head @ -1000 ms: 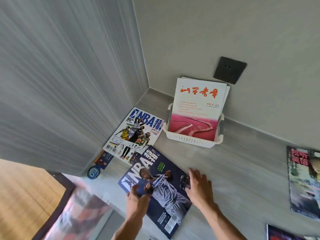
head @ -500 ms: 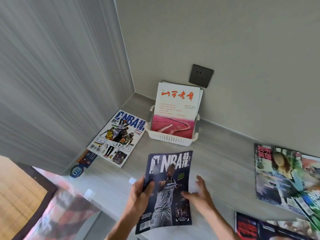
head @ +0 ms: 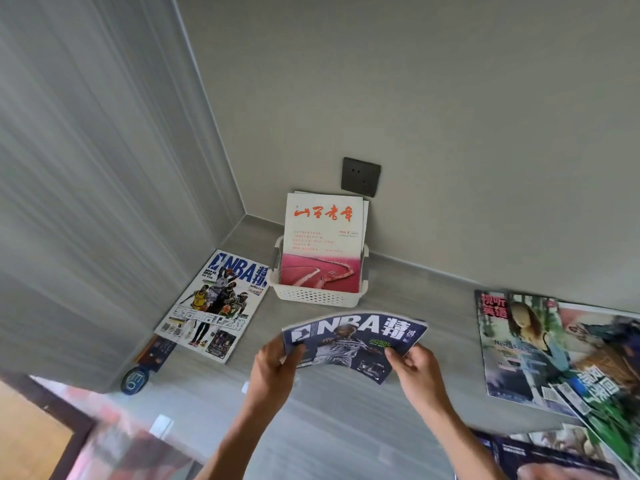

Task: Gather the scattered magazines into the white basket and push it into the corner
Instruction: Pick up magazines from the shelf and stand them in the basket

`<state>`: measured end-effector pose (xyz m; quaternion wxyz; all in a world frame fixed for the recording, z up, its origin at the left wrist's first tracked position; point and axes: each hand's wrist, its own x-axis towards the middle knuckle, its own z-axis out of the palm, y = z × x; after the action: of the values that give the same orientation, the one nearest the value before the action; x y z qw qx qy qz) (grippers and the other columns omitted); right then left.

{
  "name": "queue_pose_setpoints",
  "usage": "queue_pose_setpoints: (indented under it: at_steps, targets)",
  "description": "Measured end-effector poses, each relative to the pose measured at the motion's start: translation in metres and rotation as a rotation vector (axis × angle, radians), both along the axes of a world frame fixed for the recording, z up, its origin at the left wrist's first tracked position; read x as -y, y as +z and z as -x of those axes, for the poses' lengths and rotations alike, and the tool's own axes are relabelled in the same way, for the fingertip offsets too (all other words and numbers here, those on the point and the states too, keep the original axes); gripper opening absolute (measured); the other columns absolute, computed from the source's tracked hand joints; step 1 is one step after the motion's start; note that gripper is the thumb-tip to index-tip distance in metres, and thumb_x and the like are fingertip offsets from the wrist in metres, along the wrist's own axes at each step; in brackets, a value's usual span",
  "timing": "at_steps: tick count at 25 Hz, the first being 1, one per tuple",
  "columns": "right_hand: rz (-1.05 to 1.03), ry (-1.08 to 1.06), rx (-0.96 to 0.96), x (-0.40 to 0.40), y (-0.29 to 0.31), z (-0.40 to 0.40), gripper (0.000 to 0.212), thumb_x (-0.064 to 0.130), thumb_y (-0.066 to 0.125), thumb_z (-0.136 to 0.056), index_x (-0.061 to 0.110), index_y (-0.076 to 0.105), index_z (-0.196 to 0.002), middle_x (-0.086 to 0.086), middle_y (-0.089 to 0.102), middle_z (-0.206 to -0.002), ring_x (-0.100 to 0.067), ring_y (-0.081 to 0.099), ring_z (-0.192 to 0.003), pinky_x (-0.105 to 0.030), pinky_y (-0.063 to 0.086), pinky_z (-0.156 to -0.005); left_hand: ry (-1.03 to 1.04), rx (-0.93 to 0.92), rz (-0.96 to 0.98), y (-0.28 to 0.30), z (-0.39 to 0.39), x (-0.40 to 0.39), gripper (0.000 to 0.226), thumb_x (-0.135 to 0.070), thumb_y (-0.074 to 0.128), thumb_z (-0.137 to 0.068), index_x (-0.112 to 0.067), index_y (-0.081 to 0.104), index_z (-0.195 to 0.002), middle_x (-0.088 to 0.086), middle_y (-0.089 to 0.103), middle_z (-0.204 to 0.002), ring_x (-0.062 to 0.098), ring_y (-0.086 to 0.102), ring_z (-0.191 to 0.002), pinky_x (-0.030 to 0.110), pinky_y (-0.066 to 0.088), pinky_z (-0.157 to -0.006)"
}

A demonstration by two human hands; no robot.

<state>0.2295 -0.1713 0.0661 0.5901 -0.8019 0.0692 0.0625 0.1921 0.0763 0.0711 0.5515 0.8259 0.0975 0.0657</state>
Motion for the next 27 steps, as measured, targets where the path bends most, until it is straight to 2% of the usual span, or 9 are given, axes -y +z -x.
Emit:
queue_pose_setpoints:
  at_steps: [3, 9, 11, 14, 18, 21, 23, 25, 27]
  targets:
    - [0.033, -0.011, -0.016, -0.004, -0.018, 0.013, 0.022, 0.007, 0.063, -0.091, 0.013, 0.061, -0.070, 0.002, 0.068, -0.059, -0.001, 0.053, -0.055, -0.022, 0.041, -0.055, 0.064, -0.021, 0.000, -0.024, 0.012, -0.002, 0.014, -0.026, 0.061, -0.082, -0.035, 0.069, -0.076, -0.017, 0.072, -0.066, -0.002, 0.063, -0.058, 0.023, 0.047, -0.052]
    - [0.379, -0.016, 0.045, -0.009, -0.005, 0.000, 0.033, 0.022, 0.066, -0.090, 0.029, 0.050, -0.063, 0.001, 0.055, -0.059, -0.016, 0.052, -0.054, -0.025, 0.039, -0.053, 0.059, -0.127, 0.019, -0.016, -0.001, -0.015, 0.015, -0.024, 0.056, -0.080, -0.032, 0.067, -0.085, -0.015, 0.076, -0.081, 0.002, 0.070, -0.076, 0.030, 0.053, -0.063]
    - [0.253, -0.018, 0.114, -0.017, 0.014, -0.028, 0.026, 0.019, 0.066, -0.090, 0.030, 0.056, -0.069, -0.006, 0.059, -0.058, -0.017, 0.055, -0.050, -0.021, 0.039, -0.050, 0.054, -0.040, 0.016, 0.006, -0.028, -0.025, 0.011, -0.024, 0.059, -0.083, -0.031, 0.066, -0.087, -0.013, 0.076, -0.083, 0.004, 0.071, -0.075, 0.025, 0.054, -0.058]
    - [0.033, -0.104, 0.178, -0.047, 0.047, -0.098, 0.022, 0.014, 0.062, -0.093, 0.036, 0.060, -0.087, 0.007, 0.072, -0.082, -0.020, 0.071, -0.072, -0.034, 0.054, -0.063, 0.099, 0.066, 0.176, 0.045, -0.107, -0.050, 0.022, -0.008, 0.065, -0.087, -0.030, 0.066, -0.087, -0.014, 0.076, -0.089, 0.000, 0.071, -0.081, 0.014, 0.055, -0.061]
    - [0.173, -0.105, 0.186, -0.093, 0.060, -0.192, 0.007, 0.019, 0.056, -0.095, 0.022, 0.053, -0.102, 0.003, 0.070, -0.101, -0.027, 0.072, -0.084, -0.043, 0.059, -0.072, 0.112, 0.067, 0.143, 0.060, -0.211, -0.076, 0.027, 0.006, 0.054, -0.090, -0.019, 0.062, -0.089, 0.006, 0.073, -0.098, 0.020, 0.069, -0.087, 0.040, 0.060, -0.076]
    - [0.349, -0.106, 0.124, -0.106, 0.036, -0.230, 0.009, 0.017, 0.055, -0.096, 0.015, 0.053, -0.104, -0.005, 0.070, -0.106, -0.024, 0.066, -0.081, -0.035, 0.051, -0.067, 0.134, 0.014, 0.061, 0.036, -0.241, -0.094, 0.032, 0.002, 0.051, -0.091, -0.028, 0.060, -0.084, 0.008, 0.073, -0.098, 0.027, 0.070, -0.088, 0.042, 0.060, -0.071]
    - [0.292, -0.094, -0.018, -0.106, 0.023, -0.240, 0.016, 0.014, 0.055, -0.094, 0.015, 0.050, -0.110, -0.011, 0.068, -0.116, -0.026, 0.065, -0.087, -0.042, 0.055, -0.072, 0.118, -0.028, 0.020, 0.021, -0.250, -0.098, 0.024, -0.005, 0.054, -0.092, -0.028, 0.061, -0.088, 0.007, 0.074, -0.101, 0.028, 0.071, -0.093, 0.037, 0.058, -0.071]
    - [0.184, -0.038, -0.183, -0.100, 0.017, -0.233, 0.045, 0.013, 0.058, -0.091, 0.020, 0.040, -0.132, -0.012, 0.057, -0.135, -0.032, 0.064, -0.106, -0.048, 0.055, -0.088, 0.108, -0.084, -0.007, 0.008, -0.251, -0.097, 0.020, -0.019, 0.056, -0.094, -0.027, 0.059, -0.112, 0.007, 0.067, -0.124, 0.028, 0.064, -0.112, 0.038, 0.055, -0.087]
    - [0.225, 0.025, -0.198, -0.090, 0.014, -0.199, 0.063, 0.014, 0.062, -0.088, 0.026, 0.032, -0.143, -0.006, 0.051, -0.142, -0.028, 0.063, -0.110, -0.036, 0.054, -0.087, 0.115, -0.175, -0.023, 0.000, -0.236, -0.092, 0.047, -0.025, 0.058, -0.093, -0.028, 0.043, -0.138, 0.004, 0.049, -0.145, 0.026, 0.050, -0.130, 0.046, 0.043, -0.107]
